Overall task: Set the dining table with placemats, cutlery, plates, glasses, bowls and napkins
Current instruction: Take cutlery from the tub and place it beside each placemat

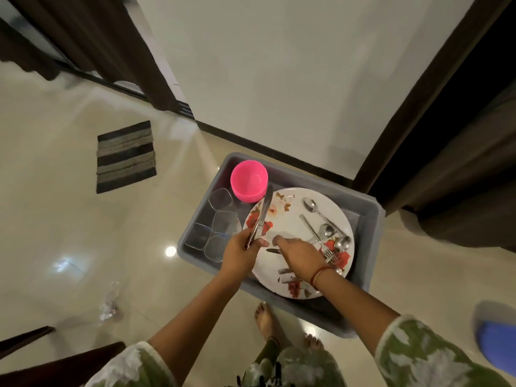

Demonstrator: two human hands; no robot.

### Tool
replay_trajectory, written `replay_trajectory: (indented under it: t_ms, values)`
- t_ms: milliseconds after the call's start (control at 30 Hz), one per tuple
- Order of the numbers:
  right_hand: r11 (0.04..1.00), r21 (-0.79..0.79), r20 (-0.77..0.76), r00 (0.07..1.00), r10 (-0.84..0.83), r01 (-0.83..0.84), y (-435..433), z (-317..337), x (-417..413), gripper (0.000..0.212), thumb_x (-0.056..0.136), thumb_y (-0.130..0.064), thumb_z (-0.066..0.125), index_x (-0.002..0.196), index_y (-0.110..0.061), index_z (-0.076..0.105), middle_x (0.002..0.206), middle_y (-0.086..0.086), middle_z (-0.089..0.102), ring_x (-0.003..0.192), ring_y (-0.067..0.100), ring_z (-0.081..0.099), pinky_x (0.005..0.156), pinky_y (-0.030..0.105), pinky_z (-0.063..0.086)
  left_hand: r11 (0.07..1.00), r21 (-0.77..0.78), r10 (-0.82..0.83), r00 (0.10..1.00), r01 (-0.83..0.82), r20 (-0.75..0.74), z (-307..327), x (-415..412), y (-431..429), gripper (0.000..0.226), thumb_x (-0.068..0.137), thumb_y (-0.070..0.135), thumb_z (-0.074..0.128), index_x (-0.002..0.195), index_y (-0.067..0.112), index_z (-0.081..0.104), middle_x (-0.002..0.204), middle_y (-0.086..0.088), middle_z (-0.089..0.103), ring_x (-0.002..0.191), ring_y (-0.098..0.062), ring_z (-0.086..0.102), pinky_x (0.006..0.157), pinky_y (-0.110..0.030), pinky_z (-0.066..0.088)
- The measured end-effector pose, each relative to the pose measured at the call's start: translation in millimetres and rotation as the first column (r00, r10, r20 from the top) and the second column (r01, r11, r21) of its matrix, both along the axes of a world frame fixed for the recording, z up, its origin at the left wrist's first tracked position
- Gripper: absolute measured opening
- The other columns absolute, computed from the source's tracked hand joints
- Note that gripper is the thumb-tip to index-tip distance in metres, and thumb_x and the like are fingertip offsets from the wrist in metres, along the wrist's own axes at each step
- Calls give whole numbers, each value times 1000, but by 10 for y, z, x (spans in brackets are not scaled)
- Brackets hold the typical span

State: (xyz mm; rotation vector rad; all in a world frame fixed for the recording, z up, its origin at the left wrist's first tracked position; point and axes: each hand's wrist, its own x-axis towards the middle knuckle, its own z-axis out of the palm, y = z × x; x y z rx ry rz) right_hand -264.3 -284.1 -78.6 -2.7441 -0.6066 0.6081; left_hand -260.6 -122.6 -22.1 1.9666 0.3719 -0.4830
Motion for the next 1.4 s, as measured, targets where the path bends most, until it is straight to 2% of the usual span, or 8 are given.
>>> replay_trajectory:
  t_ms: [200,400,633,933,1033,1100,1200,1400]
  values:
    - [894,363,119,939,-324,262,-173,124,-91,41,94,-5,45,134,-14,48,120,11,57,102,30,60,87,36,48,984,-65,165,986,-164,15,353,-261,32,9,90,10,58,87,17,64,96,-15,65,92,-29,60,88,-42,49]
    - [178,819,-223,587,-778,546,-316,908,-393,9,100,-20,44,103,-20,52,93,1,63,84,14,65,79,33,56,943,-180,281,960,-279,-14,805,-743,68,18,93,7,47,77,8,57,63,-4,56,40,-1,48,40,-13,39]
    - [-459,646,-761,469,-448,610,28,1741,-622,16,103,-16,35,93,-17,48,76,5,64,60,10,66,57,21,55,852,-310,475,872,-422,117,1158,-1354,342,20,91,17,54,74,7,55,50,0,44,37,-5,35,38,-17,26]
    - [142,551,-821,564,-82,823,1761,2109,-878,15,100,-13,39,95,-3,50,68,9,60,38,4,47,36,15,40,611,-336,791,567,-717,229,1492,-2311,1474,30,94,23,57,66,13,64,50,6,57,39,-3,39,39,-14,28]
    - [246,554,-828,557,62,795,2481,2240,-1086,14,99,-8,39,87,-8,45,74,15,59,39,6,51,39,16,45,488,-399,872,458,-776,176,1491,-2694,1898,22,84,29,65,71,12,69,79,5,73,54,-3,53,50,-12,37]
    - [318,536,-843,516,151,782,3015,2319,-1254,14,98,-6,37,85,-9,43,72,16,59,43,10,52,42,17,47,399,-458,915,377,-794,142,1481,-2941,2182,23,81,32,67,88,10,69,104,1,72,71,-10,59,60,-18,39]
    - [427,463,-886,407,221,777,3789,2362,-1449,11,98,-6,37,89,-7,43,73,16,60,45,10,55,43,18,49,193,-581,979,196,-791,58,1510,-3232,2602,25,90,23,58,113,17,66,76,6,65,55,-8,46,50,-18,37]
    - [604,248,-966,142,218,758,5113,2315,-1865,22,97,-12,42,76,-5,48,59,12,63,39,8,57,40,16,48,-167,-636,984,-168,-753,-59,1541,-3651,3317,14,89,19,57,96,12,67,70,-6,57,44,-5,45,37,-14,30]
